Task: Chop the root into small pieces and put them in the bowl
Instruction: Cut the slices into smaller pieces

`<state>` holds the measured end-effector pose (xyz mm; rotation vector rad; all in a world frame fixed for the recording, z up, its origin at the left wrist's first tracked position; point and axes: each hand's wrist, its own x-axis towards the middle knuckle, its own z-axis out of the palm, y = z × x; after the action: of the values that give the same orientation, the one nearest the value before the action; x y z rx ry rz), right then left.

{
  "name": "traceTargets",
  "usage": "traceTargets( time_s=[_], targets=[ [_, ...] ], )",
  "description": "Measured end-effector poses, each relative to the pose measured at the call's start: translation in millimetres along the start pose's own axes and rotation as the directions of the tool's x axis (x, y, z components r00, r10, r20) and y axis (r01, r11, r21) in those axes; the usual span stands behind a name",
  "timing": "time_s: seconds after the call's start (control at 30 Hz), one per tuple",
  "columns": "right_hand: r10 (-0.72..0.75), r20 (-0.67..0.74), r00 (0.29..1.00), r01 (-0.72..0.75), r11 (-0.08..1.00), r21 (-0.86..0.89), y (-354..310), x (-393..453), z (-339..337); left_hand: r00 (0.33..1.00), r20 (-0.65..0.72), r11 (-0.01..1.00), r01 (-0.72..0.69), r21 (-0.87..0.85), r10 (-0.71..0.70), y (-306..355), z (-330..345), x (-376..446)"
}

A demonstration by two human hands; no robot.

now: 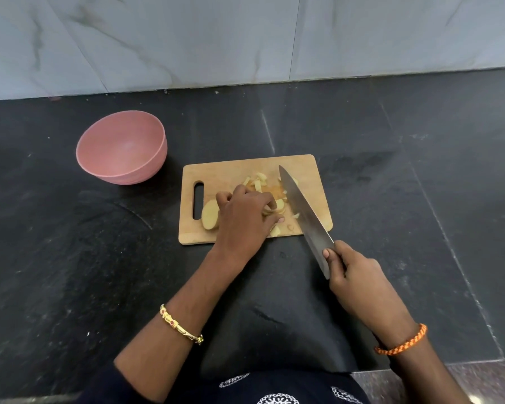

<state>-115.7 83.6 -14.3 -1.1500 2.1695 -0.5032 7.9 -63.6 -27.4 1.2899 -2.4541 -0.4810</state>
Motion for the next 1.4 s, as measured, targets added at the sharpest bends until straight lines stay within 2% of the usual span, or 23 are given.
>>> traceTargets(
  time_s=[0.27, 0.43, 0.57, 0.77, 1.0, 1.23, 1.4],
  targets=[
    [-0.040, 0.068, 0.997, 0.045, 0.997, -0.063, -3.6, 5.9, -10.6, 0.999, 0.029, 1.000, -0.017, -0.012, 0.018, -9.6, -0.6, 3.3],
    [-0.053, 0.109, 0.993, 0.062, 0.995, -0.076, -5.6, 8.8, -11.7, 1.000, -0.003, 1.000, -0.008, 0.028, 0.008, -8.4, 1.6, -1.9],
    [-0.063, 0.151, 0.986, 0.074, 0.995, -0.071, -7.2, 9.7, -12.8, 0.996, -0.079, 0.999, 0.028, -0.015, -0.029, -7.3, 5.9, -5.8],
    [-0.070, 0.173, 0.982, 0.090, 0.990, -0.109, -15.4, 9.0, -15.2, 0.996, -0.068, 0.996, 0.060, -0.062, -0.064, -9.7, 5.7, -2.6],
    [-0.007, 0.263, 0.965, 0.061, 0.978, -0.198, -31.1, 22.2, -13.9, 0.996, -0.058, 0.998, 0.063, -0.023, -0.064, -12.5, 1.9, 1.7],
    [0.019, 0.257, 0.966, 0.067, 0.944, -0.322, -21.3, 6.6, -26.2, 0.991, -0.109, 0.995, 0.073, -0.067, -0.080, -14.9, 3.9, -0.1],
    [-0.076, 0.165, 0.983, 0.112, 0.969, -0.221, -21.8, 12.0, -36.6, 0.980, -0.182, 0.995, 0.066, -0.080, -0.080, -14.9, 5.7, -8.0]
  ],
)
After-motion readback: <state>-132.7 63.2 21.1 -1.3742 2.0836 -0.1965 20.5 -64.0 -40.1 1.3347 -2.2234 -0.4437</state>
